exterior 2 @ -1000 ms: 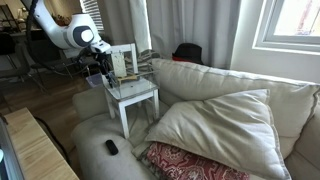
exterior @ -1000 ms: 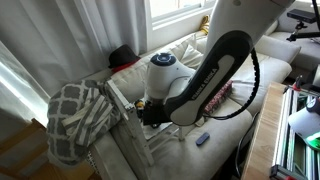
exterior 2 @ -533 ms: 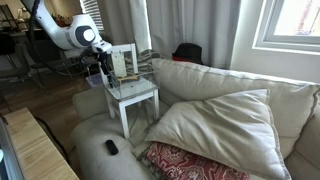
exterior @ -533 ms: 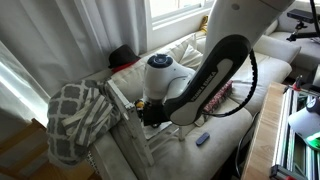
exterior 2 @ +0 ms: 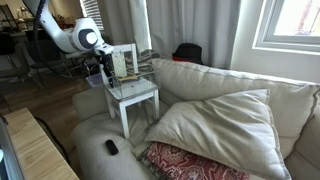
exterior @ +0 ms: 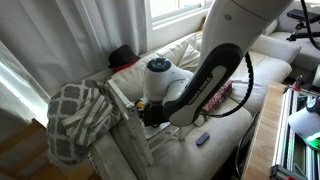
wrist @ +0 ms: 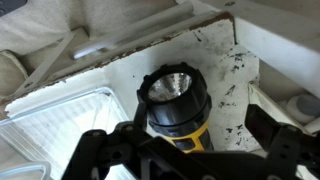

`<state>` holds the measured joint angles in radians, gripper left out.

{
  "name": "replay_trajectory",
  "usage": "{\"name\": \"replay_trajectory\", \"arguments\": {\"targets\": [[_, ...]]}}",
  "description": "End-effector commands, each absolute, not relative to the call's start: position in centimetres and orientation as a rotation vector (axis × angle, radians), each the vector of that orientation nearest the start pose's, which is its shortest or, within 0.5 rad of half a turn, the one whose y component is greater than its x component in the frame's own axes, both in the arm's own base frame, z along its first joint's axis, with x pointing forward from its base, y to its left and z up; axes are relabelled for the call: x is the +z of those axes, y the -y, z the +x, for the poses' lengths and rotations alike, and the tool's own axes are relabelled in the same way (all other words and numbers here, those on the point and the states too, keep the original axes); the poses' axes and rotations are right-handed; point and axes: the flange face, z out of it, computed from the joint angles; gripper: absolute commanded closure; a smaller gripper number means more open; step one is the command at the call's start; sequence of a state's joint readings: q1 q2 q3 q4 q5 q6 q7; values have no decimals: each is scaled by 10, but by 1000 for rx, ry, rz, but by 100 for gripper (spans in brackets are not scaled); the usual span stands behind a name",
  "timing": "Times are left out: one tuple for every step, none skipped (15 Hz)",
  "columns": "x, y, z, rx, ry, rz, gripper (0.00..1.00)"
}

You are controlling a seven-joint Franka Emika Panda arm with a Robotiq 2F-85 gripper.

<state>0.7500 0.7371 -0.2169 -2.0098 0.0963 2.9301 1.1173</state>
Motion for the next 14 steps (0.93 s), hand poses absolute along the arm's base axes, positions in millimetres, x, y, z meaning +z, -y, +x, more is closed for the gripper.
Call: {"name": "replay_trajectory", "arguments": {"targets": [[98,-308,530,-363,-896,-2932,0],[97,-310,530,-353,-893,-2933,0],[96,-311,529,-339,-897,-2925,0],[96,-314,529,-316,-899,-2909,0],[97,-319,528,-290,-896,-2881,0],[99,-323,528,-269,-888,-2861,0],[101,-328,528,-248,-880,-2834,0],[104,-333,529,-235,-879,-2809,0],[106,-337,531,-225,-872,-2788,0],[107,-339,533,-219,-869,-2770,0],[106,-338,534,-224,-866,-2780,0],[104,-337,536,-217,-862,-2781,0],[104,-335,537,-220,-857,-2792,0],[103,-334,538,-221,-858,-2793,0]]}}
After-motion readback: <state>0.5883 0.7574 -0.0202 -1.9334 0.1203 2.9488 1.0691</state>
